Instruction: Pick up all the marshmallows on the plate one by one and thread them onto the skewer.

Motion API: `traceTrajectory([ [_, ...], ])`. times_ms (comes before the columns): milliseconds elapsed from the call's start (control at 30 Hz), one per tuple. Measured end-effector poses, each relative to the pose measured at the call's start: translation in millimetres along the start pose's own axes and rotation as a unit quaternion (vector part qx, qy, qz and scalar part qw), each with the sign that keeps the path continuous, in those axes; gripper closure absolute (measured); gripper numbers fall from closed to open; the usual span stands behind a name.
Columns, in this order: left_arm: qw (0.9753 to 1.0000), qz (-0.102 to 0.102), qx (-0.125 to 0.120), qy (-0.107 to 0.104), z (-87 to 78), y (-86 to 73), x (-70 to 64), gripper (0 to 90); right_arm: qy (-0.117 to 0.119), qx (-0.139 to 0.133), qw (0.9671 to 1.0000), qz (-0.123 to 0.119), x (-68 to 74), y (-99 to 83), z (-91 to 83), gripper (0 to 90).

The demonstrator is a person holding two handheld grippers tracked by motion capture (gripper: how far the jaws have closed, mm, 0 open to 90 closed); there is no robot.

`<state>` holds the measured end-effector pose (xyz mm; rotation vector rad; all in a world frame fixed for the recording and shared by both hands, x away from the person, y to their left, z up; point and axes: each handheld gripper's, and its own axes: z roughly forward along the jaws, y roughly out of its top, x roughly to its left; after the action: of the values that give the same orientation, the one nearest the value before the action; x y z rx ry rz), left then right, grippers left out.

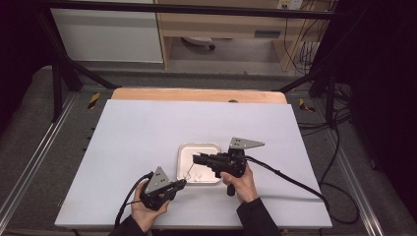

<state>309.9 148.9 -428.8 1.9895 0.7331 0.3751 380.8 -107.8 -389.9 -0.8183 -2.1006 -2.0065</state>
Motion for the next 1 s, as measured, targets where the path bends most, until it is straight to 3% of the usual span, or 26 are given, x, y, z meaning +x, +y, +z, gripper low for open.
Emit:
traceTrajectory([
  [1000,1.0,0.0,0.005,-0.008,0.8,0.4,0.1,89.2,-0.003,0.002,1.0,-0.006,0.1,-5.3,2.3,84.2],
])
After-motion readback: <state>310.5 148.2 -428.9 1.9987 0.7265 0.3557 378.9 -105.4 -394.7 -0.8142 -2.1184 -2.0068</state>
